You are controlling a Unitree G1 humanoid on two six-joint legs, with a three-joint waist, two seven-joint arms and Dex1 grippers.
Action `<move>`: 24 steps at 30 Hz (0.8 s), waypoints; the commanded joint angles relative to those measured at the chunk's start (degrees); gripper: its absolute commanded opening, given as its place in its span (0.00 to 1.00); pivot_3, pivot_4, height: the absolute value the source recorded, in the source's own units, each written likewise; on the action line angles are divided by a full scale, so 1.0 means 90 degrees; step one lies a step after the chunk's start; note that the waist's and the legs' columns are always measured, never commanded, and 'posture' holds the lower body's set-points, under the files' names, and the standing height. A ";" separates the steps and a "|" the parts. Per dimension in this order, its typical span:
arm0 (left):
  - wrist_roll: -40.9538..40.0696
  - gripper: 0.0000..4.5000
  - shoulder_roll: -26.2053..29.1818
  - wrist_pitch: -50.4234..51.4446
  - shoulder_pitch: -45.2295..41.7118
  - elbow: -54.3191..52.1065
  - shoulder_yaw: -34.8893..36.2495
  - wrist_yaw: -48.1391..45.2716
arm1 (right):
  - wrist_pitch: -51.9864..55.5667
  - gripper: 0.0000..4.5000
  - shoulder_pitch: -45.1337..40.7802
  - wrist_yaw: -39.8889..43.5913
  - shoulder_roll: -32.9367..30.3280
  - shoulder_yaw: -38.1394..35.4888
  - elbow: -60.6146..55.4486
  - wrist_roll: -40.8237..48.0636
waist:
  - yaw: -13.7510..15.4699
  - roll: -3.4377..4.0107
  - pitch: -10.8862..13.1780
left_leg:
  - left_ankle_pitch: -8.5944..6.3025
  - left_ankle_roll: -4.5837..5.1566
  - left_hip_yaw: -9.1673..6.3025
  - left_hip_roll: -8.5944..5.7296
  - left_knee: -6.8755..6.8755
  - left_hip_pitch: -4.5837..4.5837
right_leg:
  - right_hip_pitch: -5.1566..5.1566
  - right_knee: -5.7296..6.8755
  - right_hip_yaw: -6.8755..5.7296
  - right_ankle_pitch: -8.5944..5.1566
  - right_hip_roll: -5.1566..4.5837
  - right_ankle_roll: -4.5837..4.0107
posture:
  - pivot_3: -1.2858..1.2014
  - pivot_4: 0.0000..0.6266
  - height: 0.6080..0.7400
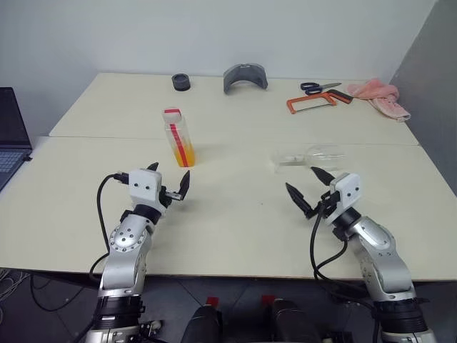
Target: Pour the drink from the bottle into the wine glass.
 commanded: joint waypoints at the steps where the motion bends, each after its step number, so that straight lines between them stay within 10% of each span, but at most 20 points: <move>1: 0.0026 0.99 -0.0033 0.0198 -0.0401 0.0059 0.0035 0.0201 | 0.0510 1.00 -0.0244 0.0324 -0.0193 0.0116 -0.0620 0.0366 | 0.0010 -0.0001 0.0001 | 0.0000 0.0000 -0.0001 -0.0001 0.0001 0.0000 | 0.0001 0.0000 -0.0001 0.0000 -0.0001 0.0000 | 0.52 0.24 1.00; 24: 0.0297 0.99 -0.0135 0.0328 -0.2428 0.1950 -0.0022 0.0788 | 0.1503 1.00 -0.0901 0.0790 -0.0512 0.0392 -0.1099 0.0718 | 0.0012 -0.0003 0.0001 | 0.0001 -0.0002 -0.0008 -0.0011 0.0001 -0.0014 | 0.0000 -0.0023 -0.0014 0.0001 -0.0001 0.0002 | 0.52 0.24 1.00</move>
